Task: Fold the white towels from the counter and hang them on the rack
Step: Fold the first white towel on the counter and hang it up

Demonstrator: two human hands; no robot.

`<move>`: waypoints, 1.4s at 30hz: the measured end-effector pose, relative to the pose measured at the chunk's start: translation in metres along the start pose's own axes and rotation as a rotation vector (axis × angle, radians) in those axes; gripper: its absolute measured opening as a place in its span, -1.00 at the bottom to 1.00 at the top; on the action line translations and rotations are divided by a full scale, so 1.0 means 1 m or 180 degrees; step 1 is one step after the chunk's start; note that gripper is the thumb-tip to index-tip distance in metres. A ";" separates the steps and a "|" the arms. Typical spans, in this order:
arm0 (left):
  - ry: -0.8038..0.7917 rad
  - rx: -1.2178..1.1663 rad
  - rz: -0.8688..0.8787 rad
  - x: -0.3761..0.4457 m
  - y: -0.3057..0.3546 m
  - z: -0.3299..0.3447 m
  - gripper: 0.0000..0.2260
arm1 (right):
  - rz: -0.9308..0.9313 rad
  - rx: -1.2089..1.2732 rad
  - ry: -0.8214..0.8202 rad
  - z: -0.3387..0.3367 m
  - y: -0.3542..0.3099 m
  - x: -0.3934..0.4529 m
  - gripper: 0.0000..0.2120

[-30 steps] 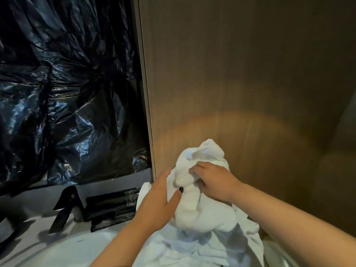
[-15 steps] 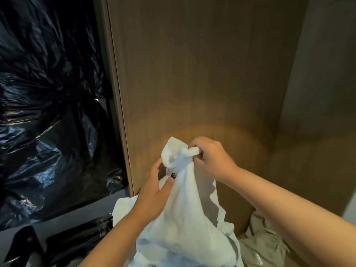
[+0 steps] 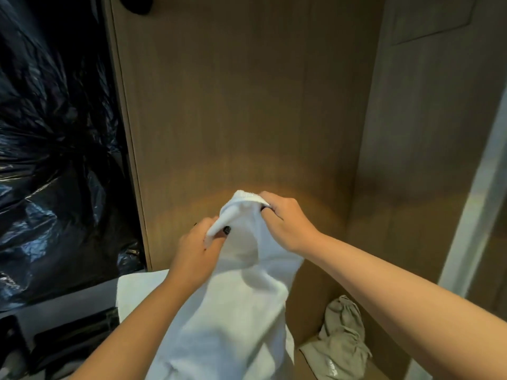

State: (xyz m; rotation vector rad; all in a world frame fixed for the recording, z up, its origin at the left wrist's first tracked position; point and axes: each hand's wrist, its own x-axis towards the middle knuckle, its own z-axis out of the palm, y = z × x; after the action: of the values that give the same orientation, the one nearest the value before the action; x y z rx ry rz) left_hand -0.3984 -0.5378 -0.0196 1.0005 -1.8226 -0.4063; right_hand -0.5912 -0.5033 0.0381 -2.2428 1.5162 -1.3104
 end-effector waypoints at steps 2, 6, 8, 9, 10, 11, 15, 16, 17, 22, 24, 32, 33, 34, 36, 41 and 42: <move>0.0182 -0.0132 -0.0221 -0.011 0.011 0.007 -0.81 | 0.0222 0.0047 -0.0120 -0.006 0.009 -0.017 -0.80; 0.0363 -0.0235 -0.0442 -0.030 0.037 0.014 -0.81 | 0.0471 0.0184 -0.0207 -0.013 0.018 -0.051 -0.82; 0.0402 -0.0275 -0.0466 -0.043 0.049 0.015 -0.82 | 0.0557 0.0317 -0.0172 -0.012 0.017 -0.066 -0.83; 0.0440 -0.0316 -0.0471 -0.050 0.056 0.014 -0.84 | 0.0602 0.0443 -0.0160 -0.010 0.016 -0.073 -0.84; 0.0495 -0.0382 -0.0479 -0.058 0.063 0.015 -0.87 | 0.0654 0.0634 -0.0182 -0.008 0.014 -0.080 -0.85; 0.0531 -0.0480 -0.0505 -0.066 0.070 0.014 -0.91 | 0.0689 0.0867 -0.0226 -0.006 0.011 -0.087 -0.86; 0.0299 -0.1026 -0.0771 -0.087 0.090 0.009 -0.71 | 0.0933 0.1597 -0.0192 0.001 -0.002 -0.109 -0.84; 0.0242 -0.1169 -0.0808 -0.090 0.092 0.006 -0.63 | 0.1022 0.1709 -0.0142 0.001 -0.006 -0.112 -0.83; 0.0196 -0.1261 -0.0824 -0.091 0.095 0.002 -0.55 | 0.1086 0.1752 -0.0083 0.000 -0.010 -0.115 -0.81; 0.0041 -0.1547 -0.0844 -0.099 0.118 -0.018 -0.57 | 0.1151 0.1606 0.0274 -0.009 -0.029 -0.115 -0.78; 0.0135 -0.1479 -0.0759 -0.104 0.126 -0.025 -0.67 | 0.1059 0.1581 0.0368 -0.013 -0.042 -0.114 -0.73; 0.0586 -0.1266 -0.0434 -0.147 0.138 -0.090 -0.90 | 0.0181 0.1004 0.0352 -0.017 -0.108 -0.128 -0.58; 0.0609 -0.1182 -0.0379 -0.154 0.136 -0.101 -0.89 | 0.0130 0.0929 0.0349 -0.017 -0.117 -0.133 -0.58; 0.0618 -0.1096 -0.0340 -0.161 0.135 -0.109 -0.89 | 0.0082 0.0865 0.0353 -0.017 -0.124 -0.138 -0.58; 0.0607 -0.0968 -0.0258 -0.177 0.131 -0.123 -0.92 | -0.0030 0.0735 0.0330 -0.014 -0.137 -0.151 -0.57; 0.0529 -0.0711 0.0070 -0.221 0.127 -0.127 -0.89 | 0.0019 0.0524 0.0259 0.001 -0.151 -0.196 -0.61; 0.0547 -0.0732 0.0015 -0.230 0.126 -0.125 -0.87 | 0.0065 0.0505 0.0254 0.005 -0.152 -0.204 -0.62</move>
State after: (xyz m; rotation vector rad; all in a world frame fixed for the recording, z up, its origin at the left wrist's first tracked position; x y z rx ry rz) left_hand -0.3049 -0.2628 -0.0160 0.8452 -1.5843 -0.4993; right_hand -0.5069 -0.2665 -0.0016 -2.0963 1.4013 -1.4746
